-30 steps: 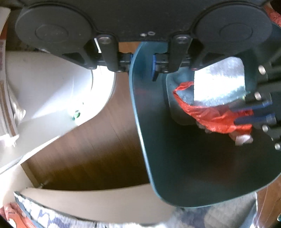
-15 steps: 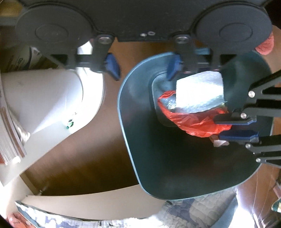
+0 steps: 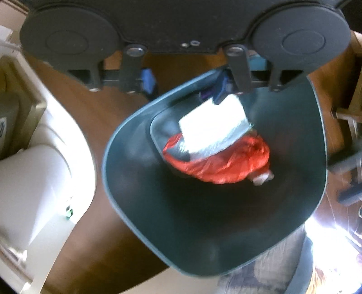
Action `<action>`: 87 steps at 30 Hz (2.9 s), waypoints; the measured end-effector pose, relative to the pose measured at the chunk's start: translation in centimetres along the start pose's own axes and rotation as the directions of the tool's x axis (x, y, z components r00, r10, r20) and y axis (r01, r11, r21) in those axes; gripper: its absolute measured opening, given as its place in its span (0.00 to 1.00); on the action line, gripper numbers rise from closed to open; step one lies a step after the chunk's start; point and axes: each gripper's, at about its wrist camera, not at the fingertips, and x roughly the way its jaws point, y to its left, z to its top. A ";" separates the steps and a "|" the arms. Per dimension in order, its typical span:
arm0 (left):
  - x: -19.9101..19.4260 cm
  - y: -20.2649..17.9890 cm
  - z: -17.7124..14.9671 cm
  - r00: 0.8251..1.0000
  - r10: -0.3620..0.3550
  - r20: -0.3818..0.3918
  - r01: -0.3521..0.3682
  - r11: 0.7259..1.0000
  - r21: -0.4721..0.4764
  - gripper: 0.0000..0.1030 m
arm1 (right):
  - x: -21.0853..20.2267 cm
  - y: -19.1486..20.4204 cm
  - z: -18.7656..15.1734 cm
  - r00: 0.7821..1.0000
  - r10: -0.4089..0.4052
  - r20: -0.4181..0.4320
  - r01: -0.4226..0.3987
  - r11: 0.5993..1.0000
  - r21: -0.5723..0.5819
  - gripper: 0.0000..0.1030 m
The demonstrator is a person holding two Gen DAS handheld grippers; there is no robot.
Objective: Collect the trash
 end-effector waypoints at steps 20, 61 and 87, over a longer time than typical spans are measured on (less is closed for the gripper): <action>11.0 7.9 -13.8 0.900 0.157 -0.407 -0.208 0.975 -0.083 0.77 | 0.5 -3.6 3.7 0.978 -0.205 -0.023 0.199 0.966 -0.165 0.10; 15.6 7.0 -17.6 0.837 0.102 -0.538 -0.269 0.932 -0.242 0.07 | -4.9 5.2 4.8 0.877 -0.435 0.202 0.476 0.738 -0.479 0.05; -1.8 -1.7 1.0 0.984 -0.168 -0.056 0.166 0.986 -0.034 0.06 | -1.7 6.6 8.8 0.852 -0.495 0.169 0.507 0.700 -0.503 0.05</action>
